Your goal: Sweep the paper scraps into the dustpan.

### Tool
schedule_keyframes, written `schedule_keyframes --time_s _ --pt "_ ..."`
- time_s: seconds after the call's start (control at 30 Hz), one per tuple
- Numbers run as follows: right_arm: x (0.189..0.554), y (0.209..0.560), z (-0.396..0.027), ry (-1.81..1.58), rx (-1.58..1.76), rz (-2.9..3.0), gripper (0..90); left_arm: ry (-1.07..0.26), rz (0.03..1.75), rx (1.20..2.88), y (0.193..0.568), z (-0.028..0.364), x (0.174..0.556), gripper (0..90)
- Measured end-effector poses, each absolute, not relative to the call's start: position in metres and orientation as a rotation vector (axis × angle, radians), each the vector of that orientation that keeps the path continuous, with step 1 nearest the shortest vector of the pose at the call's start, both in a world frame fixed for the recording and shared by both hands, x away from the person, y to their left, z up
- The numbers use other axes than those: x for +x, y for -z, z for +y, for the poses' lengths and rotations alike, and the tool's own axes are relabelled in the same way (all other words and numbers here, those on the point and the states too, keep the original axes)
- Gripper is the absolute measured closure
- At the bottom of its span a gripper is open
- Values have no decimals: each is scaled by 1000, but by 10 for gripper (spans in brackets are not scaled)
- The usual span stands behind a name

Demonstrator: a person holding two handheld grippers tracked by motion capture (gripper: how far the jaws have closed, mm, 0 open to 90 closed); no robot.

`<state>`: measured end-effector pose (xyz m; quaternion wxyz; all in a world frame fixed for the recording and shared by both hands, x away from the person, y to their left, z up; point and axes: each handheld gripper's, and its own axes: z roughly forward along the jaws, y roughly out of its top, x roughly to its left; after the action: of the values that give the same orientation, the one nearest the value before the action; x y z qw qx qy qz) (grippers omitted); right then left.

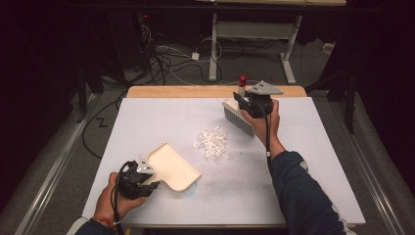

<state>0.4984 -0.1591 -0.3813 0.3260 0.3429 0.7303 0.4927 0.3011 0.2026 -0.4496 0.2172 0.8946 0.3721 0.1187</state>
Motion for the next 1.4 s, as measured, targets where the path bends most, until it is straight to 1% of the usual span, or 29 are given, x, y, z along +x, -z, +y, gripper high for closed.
schedule_keyframes --time_s 0.1,0.33,0.7,1.0,1.4 --pt "497 383 -154 -1297 890 1917 703 -323 1028 2485 451 199 303 632" --pt "478 389 -135 -1341 853 1970 696 -297 1038 2522 452 185 309 632" --pt "463 394 -122 -1413 819 1991 688 -238 1024 2552 452 173 326 632" --pt "453 397 -117 -1447 795 2017 679 -232 1014 2568 451 170 333 631" --pt "429 396 -104 -1527 730 2065 683 -249 1012 2575 448 162 340 630"
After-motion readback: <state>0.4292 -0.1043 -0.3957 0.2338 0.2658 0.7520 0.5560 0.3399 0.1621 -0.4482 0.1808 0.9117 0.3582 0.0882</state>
